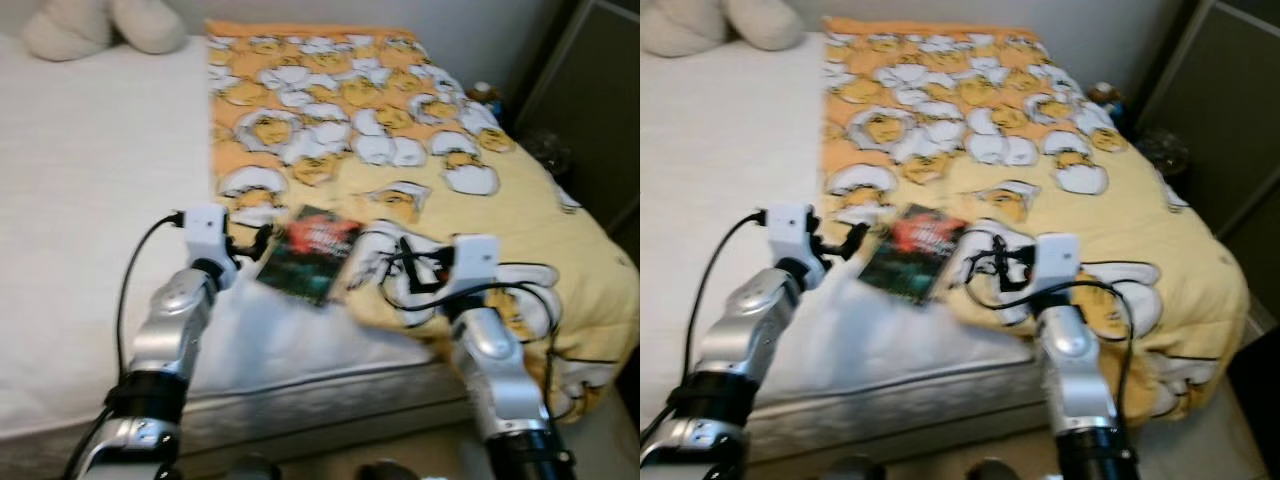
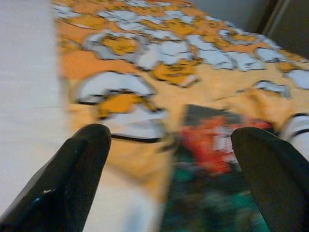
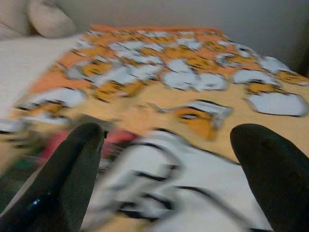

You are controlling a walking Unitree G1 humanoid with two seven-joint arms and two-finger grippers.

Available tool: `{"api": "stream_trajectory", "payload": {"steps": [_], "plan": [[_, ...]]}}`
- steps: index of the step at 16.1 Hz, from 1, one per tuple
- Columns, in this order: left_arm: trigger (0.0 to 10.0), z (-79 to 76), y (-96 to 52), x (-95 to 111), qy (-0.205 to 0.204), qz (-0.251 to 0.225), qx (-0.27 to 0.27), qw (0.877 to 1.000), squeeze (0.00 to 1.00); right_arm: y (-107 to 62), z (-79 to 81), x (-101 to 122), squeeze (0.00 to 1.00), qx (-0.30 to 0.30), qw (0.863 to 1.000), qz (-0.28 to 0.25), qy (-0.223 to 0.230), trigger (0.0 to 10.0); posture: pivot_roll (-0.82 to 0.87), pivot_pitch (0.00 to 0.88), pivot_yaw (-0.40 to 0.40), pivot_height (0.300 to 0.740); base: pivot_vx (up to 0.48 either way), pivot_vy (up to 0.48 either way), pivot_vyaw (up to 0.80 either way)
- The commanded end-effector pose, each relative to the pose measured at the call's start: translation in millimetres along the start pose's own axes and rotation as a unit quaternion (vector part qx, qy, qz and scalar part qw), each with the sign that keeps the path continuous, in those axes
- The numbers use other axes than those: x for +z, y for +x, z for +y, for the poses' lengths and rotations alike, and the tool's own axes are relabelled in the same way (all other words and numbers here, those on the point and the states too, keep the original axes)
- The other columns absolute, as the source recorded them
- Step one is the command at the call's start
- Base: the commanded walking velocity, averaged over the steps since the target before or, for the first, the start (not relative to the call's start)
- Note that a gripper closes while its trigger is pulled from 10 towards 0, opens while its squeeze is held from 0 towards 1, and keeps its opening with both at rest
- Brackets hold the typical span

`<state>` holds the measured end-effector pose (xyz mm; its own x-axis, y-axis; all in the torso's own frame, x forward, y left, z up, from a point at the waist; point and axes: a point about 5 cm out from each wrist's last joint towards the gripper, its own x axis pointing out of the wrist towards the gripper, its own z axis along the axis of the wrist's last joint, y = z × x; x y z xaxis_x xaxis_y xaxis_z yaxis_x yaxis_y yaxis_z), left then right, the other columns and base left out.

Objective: Clean up the room

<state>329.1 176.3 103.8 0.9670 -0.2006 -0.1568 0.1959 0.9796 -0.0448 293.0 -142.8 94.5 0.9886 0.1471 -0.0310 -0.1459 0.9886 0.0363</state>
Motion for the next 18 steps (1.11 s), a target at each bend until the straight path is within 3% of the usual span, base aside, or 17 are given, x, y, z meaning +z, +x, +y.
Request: {"api": "stream_trajectory", "payload": {"steps": [1, 2, 7, 10, 14, 18], "plan": [[10.0, -9.1, 4.1, 10, 0.028, -0.017, -0.011, 0.999, 0.00, -1.0, -9.3, 3, 0.00, -0.012, 1.000, -0.004, -0.006, 10.0, 0.01, 0.000, -0.023, 0.710, 0.000, 0.322, 0.00], [10.0, -8.9, 4.6, 10, 0.033, -0.015, -0.006, 0.999, 0.00, -0.8, -9.1, 3, 0.00, -0.012, 1.000, -0.001, -0.008, 10.0, 0.01, 0.000, -0.023, 0.710, 0.000, 0.322, 0.00], [10.0, -8.0, 7.8, -5, -0.020, 0.037, -0.017, 0.999, 0.00, -0.7, -6.3, 0, 0.00, -0.012, 1.000, 0.000, -0.006, 10.0, 0.01, 0.000, -0.020, 0.710, 0.000, 0.000, -0.28], [10.0, -9.6, 10.0, -3, 0.010, 0.033, -0.024, 0.999, 0.00, 0.9, -7.1, 2, 0.00, -0.009, 1.000, -0.007, -0.008, 10.0, 0.01, 0.000, -0.021, 0.710, 0.000, 0.000, 0.00], [10.0, -8.5, 10.5, -1, 0.013, 0.028, -0.024, 0.999, 0.00, 2.3, -7.0, 0, 0.00, -0.012, 1.000, -0.002, -0.005, 10.0, 0.02, 0.000, -0.026, 0.710, 0.000, 0.000, -0.67], [10.0, -6.8, 10.4, 1, 0.019, 0.015, -0.014, 1.000, 0.00, 3.7, -4.5, 1, 0.00, -0.006, 1.000, -0.007, -0.005, 10.0, 0.02, 0.000, -0.031, 0.710, 0.082, 0.000, 0.00]]}}
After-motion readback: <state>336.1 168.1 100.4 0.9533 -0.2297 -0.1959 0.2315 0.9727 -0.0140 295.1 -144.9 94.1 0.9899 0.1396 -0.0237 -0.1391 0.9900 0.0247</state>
